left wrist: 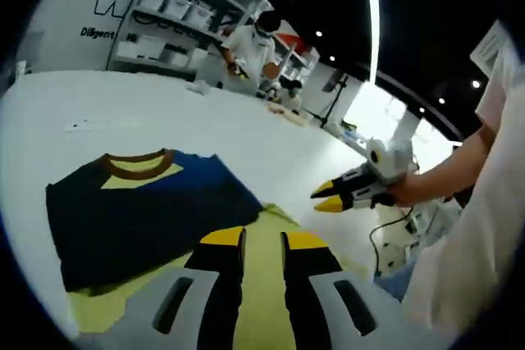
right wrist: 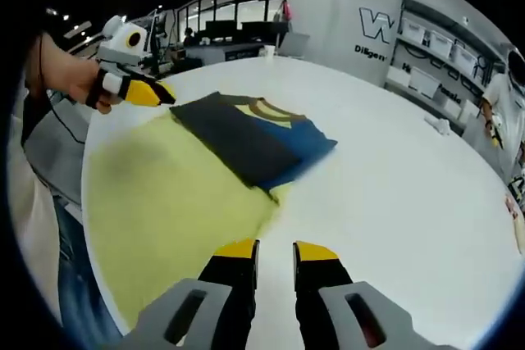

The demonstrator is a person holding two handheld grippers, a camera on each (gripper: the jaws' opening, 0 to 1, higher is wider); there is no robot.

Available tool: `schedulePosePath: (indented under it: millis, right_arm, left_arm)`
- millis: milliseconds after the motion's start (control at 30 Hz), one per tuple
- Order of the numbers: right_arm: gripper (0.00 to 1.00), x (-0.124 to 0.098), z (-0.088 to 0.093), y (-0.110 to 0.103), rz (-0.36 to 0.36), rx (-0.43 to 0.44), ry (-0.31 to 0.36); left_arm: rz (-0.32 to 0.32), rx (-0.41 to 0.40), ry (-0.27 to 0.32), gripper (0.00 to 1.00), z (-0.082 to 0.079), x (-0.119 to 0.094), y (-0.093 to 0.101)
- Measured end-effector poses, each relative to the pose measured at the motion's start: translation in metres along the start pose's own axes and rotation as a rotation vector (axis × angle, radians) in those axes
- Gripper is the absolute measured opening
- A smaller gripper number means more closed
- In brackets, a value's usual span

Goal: Fold the garment on the visible template until the final outline fits inside the template.

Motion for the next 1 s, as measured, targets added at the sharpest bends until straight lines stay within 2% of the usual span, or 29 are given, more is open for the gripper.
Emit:
schedulePosePath:
  millis: [133,200,233,367,433,500,600,667,733,867,1000]
  right_arm:
    - [0.13,0.001,0.003,-0.019,-0.061,-0.045,-0.005]
    - [0.13,0.0,0.005,-0.03,-0.099,-0.073,-0.012]
    - [0.13,-0.001,0.007,-0.037,-0.121,-0.09,-0.017]
    - [0.12,-0.005,0.015,-0.056,-0.175,-0.167,-0.035]
    - [0.12,-0.009,0.019,-0.067,-0.204,-0.179,-0.035]
    - [0.12,-0.014,0.023,-0.078,-0.24,-0.209,-0.041]
    - [0.13,-0.023,0.034,-0.094,-0.295,-0.255,-0.056]
    - [0.14,-0.028,0.041,-0.101,-0.315,-0.271,-0.065]
    - [0.14,-0.033,0.045,-0.106,-0.331,-0.276,-0.066]
    - [0.14,-0.045,0.06,-0.119,-0.374,-0.335,-0.092]
    - [0.15,-0.053,0.067,-0.127,-0.392,-0.353,-0.099]
  left_arm:
    - [-0.034,0.097,-0.1,0.2,0.029,-0.043,-0.004]
    - [-0.042,0.125,-0.12,0.25,0.037,-0.058,-0.004]
    - [-0.046,0.159,-0.163,0.26,0.047,-0.068,-0.004]
    - [-0.011,0.269,-0.283,0.26,0.072,-0.092,0.007]
    - [-0.002,0.298,-0.33,0.24,0.084,-0.102,0.011]
    - [0.013,0.305,-0.347,0.22,0.091,-0.108,0.015]
    - [0.043,0.346,-0.404,0.22,0.105,-0.118,0.021]
    - [0.067,0.377,-0.451,0.22,0.117,-0.123,0.026]
    - [0.086,0.394,-0.474,0.22,0.124,-0.127,0.03]
    - [0.107,0.438,-0.532,0.22,0.138,-0.137,0.033]
    - [0.132,0.495,-0.597,0.21,0.152,-0.146,0.035]
Point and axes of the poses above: the point that each gripper's makers call its tool centre point, and the gripper's own axes: x roughly forward along the fingers, y roughly to its right, z roughly out of its underside, the point moved 2 cm from there along -x, roughly backward along the fingers, and after that the axes turned 7 degrees about z, right-handed, at the moved point
